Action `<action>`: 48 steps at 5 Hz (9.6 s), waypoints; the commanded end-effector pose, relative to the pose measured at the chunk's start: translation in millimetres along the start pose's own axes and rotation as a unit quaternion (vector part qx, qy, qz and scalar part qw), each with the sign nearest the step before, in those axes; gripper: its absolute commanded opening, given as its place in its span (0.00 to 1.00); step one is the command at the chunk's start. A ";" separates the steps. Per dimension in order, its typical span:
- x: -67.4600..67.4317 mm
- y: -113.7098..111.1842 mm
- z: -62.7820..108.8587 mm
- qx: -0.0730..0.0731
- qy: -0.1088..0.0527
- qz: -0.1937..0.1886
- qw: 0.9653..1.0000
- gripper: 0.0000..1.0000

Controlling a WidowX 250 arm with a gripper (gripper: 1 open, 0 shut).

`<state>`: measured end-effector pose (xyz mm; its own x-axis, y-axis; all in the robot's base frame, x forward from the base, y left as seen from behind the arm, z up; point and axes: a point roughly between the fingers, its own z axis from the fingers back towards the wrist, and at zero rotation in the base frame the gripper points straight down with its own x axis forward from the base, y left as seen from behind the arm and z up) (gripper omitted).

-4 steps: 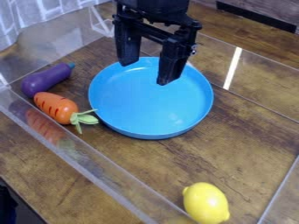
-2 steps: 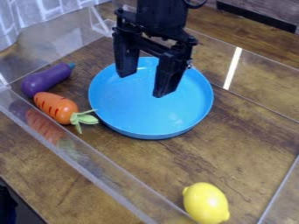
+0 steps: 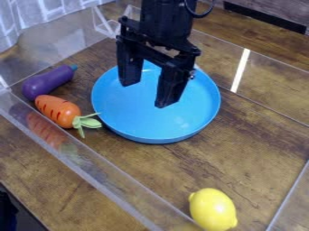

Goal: Move the carrot to the right side

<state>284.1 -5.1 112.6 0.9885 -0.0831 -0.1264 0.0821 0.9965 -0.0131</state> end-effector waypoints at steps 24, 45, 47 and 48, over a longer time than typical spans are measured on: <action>-11.7 93.3 -81.9 0.041 0.048 -0.161 0.985 0.00; 76.5 -25.6 17.7 0.243 0.083 -0.391 0.884 0.00; 86.8 -15.0 12.9 0.237 0.077 -0.400 0.882 0.00; 91.4 -9.4 7.2 0.231 0.075 -0.405 0.881 1.00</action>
<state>368.0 -26.3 89.1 0.5204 -0.7353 -0.4342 0.8513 0.4867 0.1960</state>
